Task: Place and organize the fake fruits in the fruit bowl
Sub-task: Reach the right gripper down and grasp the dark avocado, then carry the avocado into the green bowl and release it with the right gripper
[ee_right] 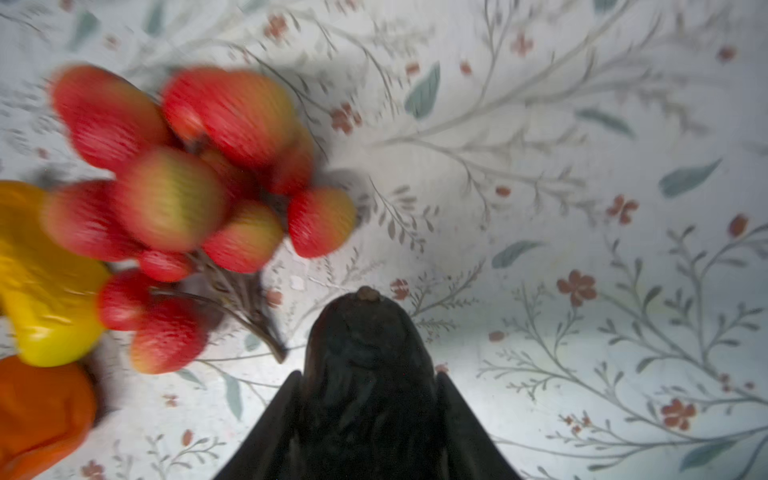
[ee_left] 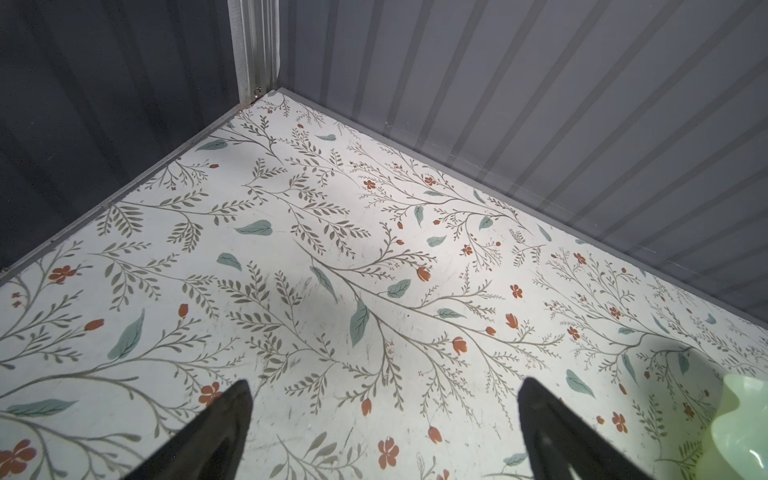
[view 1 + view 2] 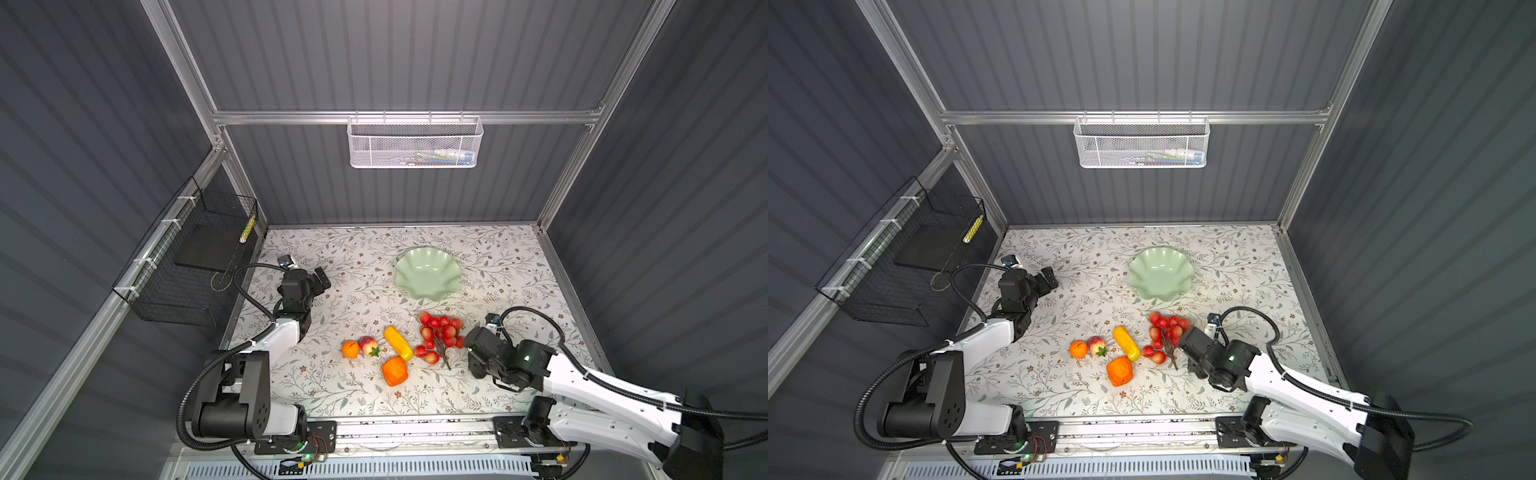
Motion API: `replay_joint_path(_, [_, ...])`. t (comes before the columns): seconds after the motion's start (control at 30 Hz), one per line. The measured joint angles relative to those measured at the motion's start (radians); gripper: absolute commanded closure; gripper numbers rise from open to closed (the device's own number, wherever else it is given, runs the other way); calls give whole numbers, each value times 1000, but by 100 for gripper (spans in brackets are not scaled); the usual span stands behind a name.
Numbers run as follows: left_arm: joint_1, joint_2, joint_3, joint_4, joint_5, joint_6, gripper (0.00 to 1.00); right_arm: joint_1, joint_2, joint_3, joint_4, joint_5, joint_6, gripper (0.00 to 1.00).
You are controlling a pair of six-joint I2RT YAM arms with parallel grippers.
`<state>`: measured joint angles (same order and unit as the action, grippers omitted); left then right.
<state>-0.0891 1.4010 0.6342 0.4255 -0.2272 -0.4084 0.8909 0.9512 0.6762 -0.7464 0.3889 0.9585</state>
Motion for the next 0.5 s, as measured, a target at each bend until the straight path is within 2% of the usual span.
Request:
replay_joint_path(0.13, [0, 0, 0, -1, 7, -21, 0, -131, 26, 120, 94, 9, -149, 69])
replay_joint_path(0.2, [0, 0, 3, -15, 20, -32, 0, -205, 92, 169, 164, -8, -221, 69])
replay_joint_path(0.3, [0, 0, 30, -71, 43, -47, 1, -272, 258, 259, 274, -39, -326, 68])
replay_joint_path(0.5, [0, -10, 68, -174, 116, -50, 3, -330, 600, 474, 379, -145, -490, 67])
